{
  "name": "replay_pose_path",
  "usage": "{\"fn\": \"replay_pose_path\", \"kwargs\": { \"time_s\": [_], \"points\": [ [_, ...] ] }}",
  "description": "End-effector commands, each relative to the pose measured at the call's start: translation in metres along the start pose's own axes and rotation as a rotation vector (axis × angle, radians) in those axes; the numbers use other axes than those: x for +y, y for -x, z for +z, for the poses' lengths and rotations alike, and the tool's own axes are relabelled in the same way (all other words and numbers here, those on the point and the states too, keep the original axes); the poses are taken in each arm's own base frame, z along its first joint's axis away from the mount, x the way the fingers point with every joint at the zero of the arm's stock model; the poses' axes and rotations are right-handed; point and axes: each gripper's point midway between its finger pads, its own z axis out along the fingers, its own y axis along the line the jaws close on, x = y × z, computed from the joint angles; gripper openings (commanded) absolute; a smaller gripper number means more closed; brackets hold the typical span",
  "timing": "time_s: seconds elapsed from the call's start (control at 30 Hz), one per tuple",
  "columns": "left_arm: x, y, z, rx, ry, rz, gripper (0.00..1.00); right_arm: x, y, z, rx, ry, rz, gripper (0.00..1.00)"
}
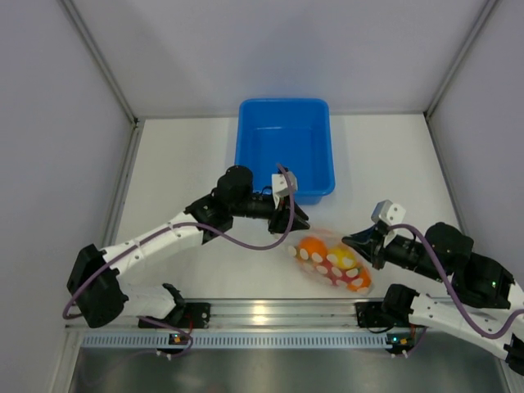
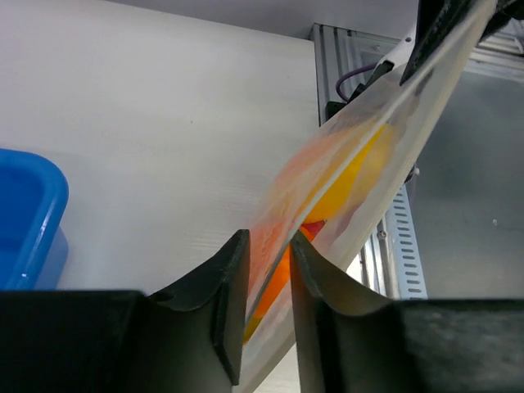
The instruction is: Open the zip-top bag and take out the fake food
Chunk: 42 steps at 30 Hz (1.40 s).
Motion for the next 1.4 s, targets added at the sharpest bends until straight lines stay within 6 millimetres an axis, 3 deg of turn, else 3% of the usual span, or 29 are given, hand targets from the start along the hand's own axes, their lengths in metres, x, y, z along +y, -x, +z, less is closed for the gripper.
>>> {"fn": "replay_pose_path", "kwargs": {
  "time_s": [0.0, 0.07, 0.1, 0.23, 0.27, 0.3, 0.33, 0.47, 0.53, 0.57, 0.73, 0.8, 0.83, 0.87, 0.97, 1.17, 1.37],
  "points": [
    [-0.011, 0.013, 0.004, -0.039, -0.080, 0.045, 0.29, -0.009, 0.024, 0.003, -0.097, -0.054, 0.021, 0.00],
    [-0.010, 0.012, 0.003, -0.039, -0.070, 0.030, 0.05, -0.016, 0.027, 0.006, -0.104, -0.094, 0.033, 0.00],
    [-0.011, 0.014, 0.000, -0.046, -0.057, 0.029, 0.00, -0.025, 0.027, 0.007, -0.103, -0.143, 0.035, 0.00],
    [-0.003, 0.023, -0.011, -0.085, 0.059, -0.009, 0.00, -0.038, 0.027, 0.019, -0.082, -0.234, 0.096, 0.01],
    [-0.001, 0.028, -0.015, -0.100, 0.097, -0.017, 0.00, -0.040, 0.026, 0.026, -0.061, -0.247, 0.109, 0.03],
    [0.000, 0.035, -0.022, -0.127, 0.135, -0.018, 0.00, -0.045, 0.027, 0.028, -0.060, -0.281, 0.122, 0.11],
    [0.012, 0.035, -0.027, -0.145, 0.225, -0.052, 0.00, -0.047, 0.027, 0.031, -0.051, -0.299, 0.135, 0.11],
    [0.025, 0.045, -0.049, -0.168, 0.382, -0.113, 0.00, -0.058, 0.030, 0.045, -0.011, -0.396, 0.265, 0.17],
    [0.033, 0.041, -0.058, -0.153, 0.465, -0.175, 0.00, -0.055, 0.033, 0.050, -0.009, -0.391, 0.305, 0.21],
    [0.033, 0.049, -0.062, -0.169, 0.484, -0.186, 0.00, -0.052, 0.035, 0.055, -0.014, -0.382, 0.344, 0.26],
    [0.027, 0.062, -0.079, -0.231, 0.545, -0.358, 0.00, -0.039, 0.046, 0.070, -0.117, -0.320, 0.529, 0.55],
    [0.031, 0.064, -0.090, -0.259, 0.615, -0.426, 0.00, -0.030, 0.048, 0.076, -0.160, -0.278, 0.644, 0.61],
    [0.031, 0.063, -0.092, -0.278, 0.629, -0.488, 0.00, -0.027, 0.038, 0.082, -0.157, -0.269, 0.678, 0.62],
    [0.029, 0.064, -0.098, -0.294, 0.645, -0.516, 0.00, -0.024, 0.046, 0.085, -0.206, -0.241, 0.750, 0.63],
    [0.033, 0.067, -0.115, -0.383, 0.728, -0.633, 0.00, -0.012, 0.039, 0.100, -0.219, -0.186, 0.875, 0.64],
    [0.031, 0.057, -0.144, -0.576, 0.790, -0.851, 0.00, 0.011, 0.027, 0.140, -0.098, -0.112, 0.976, 0.64],
    [0.027, 0.054, -0.144, -0.581, 0.789, -0.846, 0.00, 0.016, 0.027, 0.168, -0.070, -0.101, 0.957, 0.60]
  ]
}}
